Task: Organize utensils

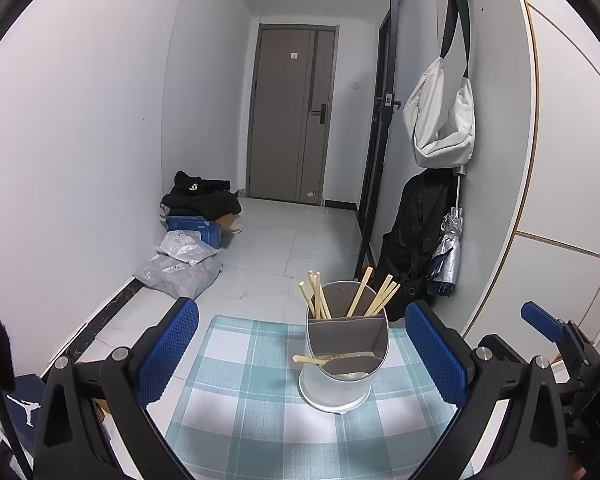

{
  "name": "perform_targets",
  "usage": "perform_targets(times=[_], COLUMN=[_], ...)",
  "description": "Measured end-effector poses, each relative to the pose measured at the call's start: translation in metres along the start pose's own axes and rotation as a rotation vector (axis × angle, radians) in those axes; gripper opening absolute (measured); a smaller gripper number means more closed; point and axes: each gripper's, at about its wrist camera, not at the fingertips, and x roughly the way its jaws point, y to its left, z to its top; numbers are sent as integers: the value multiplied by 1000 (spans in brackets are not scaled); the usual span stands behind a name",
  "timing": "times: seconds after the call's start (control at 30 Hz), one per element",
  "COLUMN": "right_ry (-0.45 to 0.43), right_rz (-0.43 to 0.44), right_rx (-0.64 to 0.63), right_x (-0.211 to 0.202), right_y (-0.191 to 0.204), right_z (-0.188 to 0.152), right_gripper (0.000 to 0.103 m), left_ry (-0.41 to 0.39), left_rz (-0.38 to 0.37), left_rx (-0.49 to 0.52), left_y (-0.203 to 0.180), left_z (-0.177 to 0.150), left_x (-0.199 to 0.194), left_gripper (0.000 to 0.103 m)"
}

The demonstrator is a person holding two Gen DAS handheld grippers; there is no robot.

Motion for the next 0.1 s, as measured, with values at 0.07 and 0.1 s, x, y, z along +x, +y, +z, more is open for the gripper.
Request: perform_targets(times=[0.07, 0.1], right_ry=[2, 4], right_rz=[-4, -6], right_rx=[4, 5], right_x=[0, 1], right_y=[-1, -2], right_z=[-2, -2], right_gripper=[103, 103], left_ry=[-1, -2], left_rz=[6, 10], left_rx=[-9, -14], left_y=[1, 3], left_z=[-1, -2], left_x=[-1, 0], left_gripper=[102, 102])
